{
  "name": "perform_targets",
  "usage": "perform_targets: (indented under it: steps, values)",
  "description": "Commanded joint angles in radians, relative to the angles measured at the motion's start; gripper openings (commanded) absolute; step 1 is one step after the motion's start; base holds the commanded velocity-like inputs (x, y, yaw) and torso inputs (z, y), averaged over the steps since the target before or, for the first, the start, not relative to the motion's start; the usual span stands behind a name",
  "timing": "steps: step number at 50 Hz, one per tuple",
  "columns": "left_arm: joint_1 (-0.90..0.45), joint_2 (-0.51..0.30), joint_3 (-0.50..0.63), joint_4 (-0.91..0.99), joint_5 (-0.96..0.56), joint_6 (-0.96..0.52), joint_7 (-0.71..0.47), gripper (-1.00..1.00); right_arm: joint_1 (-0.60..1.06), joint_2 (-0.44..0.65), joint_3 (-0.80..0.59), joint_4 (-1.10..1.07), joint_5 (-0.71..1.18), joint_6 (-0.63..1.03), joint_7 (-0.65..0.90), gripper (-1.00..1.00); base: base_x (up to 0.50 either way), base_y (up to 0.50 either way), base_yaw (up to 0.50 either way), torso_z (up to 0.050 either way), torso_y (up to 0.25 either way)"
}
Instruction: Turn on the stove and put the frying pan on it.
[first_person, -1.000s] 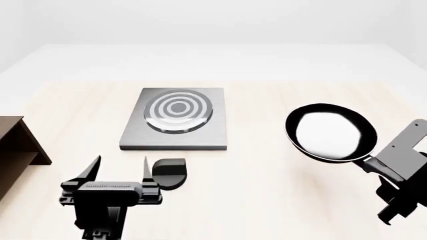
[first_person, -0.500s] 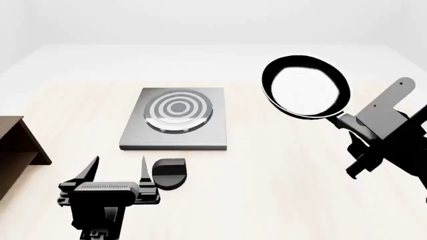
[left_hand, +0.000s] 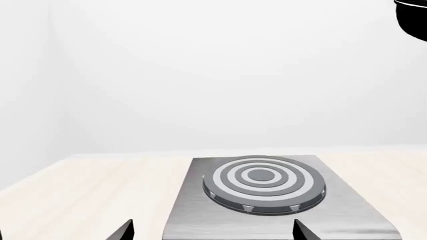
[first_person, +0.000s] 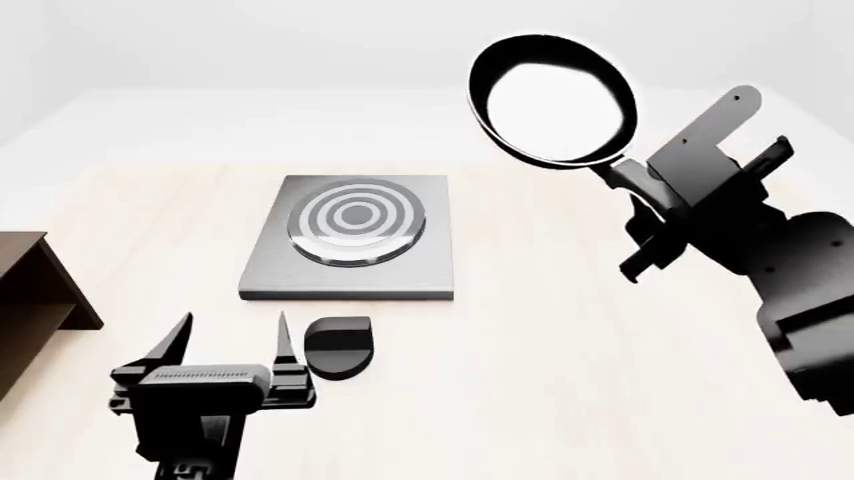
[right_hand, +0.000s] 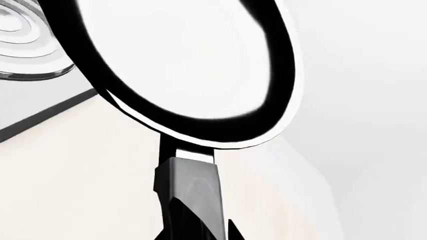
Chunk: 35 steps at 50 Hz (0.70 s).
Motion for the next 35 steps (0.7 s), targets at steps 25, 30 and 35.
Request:
perform_targets:
  steps: [25, 30, 35]
  values:
    - [-0.001, -0.010, -0.005, -0.011, -0.033, 0.018, 0.008, 1.00, 0.159, -0.276, -0.082, 0.293, -0.111, -0.192, 0.079, -1.00, 0.00, 0.00, 0.00, 0.000, 0.002]
    - [0.003, -0.013, -0.012, -0.006, -0.047, 0.031, 0.015, 1.00, 0.161, -0.301, -0.088, 0.299, -0.127, -0.204, 0.112, -1.00, 0.00, 0.00, 0.00, 0.004, 0.002]
    - [0.006, -0.015, -0.010, -0.009, -0.051, 0.043, 0.023, 1.00, 0.185, -0.342, -0.092, 0.324, -0.141, -0.194, 0.143, -1.00, 0.00, 0.00, 0.00, 0.000, 0.000]
